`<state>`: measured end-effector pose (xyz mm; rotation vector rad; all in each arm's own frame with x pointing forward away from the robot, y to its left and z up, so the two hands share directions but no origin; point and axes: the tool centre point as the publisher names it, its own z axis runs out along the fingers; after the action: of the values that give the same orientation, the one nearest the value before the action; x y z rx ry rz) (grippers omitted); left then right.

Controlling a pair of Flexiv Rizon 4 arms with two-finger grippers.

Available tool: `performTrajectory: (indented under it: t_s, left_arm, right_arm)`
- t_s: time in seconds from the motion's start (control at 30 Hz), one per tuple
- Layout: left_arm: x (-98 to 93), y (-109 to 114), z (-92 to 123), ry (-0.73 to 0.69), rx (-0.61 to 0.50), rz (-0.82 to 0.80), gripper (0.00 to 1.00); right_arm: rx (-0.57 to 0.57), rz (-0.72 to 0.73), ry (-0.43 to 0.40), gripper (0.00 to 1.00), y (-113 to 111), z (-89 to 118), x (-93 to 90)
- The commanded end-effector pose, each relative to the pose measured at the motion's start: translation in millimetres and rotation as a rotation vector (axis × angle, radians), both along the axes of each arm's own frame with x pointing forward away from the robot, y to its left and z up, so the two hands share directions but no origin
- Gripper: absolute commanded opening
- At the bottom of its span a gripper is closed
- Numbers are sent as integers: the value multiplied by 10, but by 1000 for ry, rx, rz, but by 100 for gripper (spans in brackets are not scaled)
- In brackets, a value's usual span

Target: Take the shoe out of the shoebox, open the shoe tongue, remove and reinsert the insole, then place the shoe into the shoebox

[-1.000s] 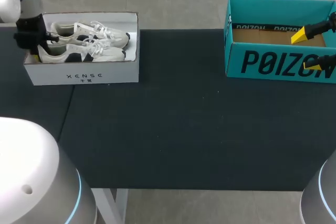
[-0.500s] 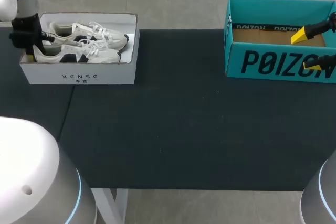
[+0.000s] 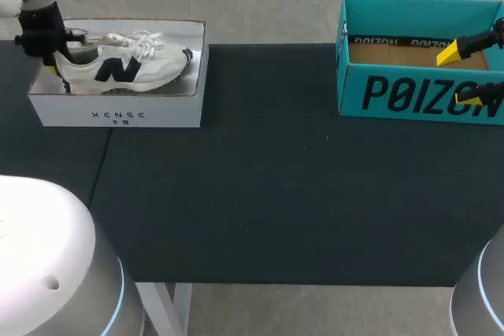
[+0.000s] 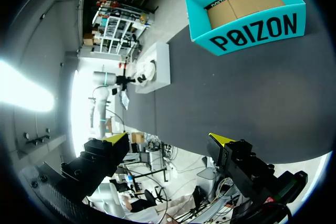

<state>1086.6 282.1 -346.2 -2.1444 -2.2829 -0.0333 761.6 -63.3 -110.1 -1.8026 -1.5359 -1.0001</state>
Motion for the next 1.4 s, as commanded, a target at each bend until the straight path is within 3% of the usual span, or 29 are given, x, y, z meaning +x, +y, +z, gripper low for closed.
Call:
performTrajectory:
  t_s: [0.03, 0.2, 0.33, 0.6, 0.77, 1.23, 1.4]
  left_arm:
    - [-240, -72, 429, -83, 5, 8, 0]
    - [-335, -118, 771, -121, 2, -27, 0]
    - [-520, -255, 1000, -142, 7, -29, 0]
    - [-881, -596, 1248, -150, 7, -32, 0]
    - [-1011, -687, 1353, -138, -38, -23, 0]
    - [-1011, -687, 1353, -138, -38, -23, 0]
    - [-1276, -1061, 1391, -130, -27, -52, 0]
  right_arm:
    - [-2, -2, 1, 100, 8, -6, -3]
    - [-2, -2, 1, 100, 8, -6, -3]
    - [-2, -2, 1, 100, 8, -6, -3]
    - [-2, -2, 1, 100, 8, -6, -3]
    - [-2, -2, 1, 100, 8, -6, -3]
    - [-2, -2, 1, 100, 8, -6, -3]
    - [-2, -2, 1, 100, 8, -6, -3]
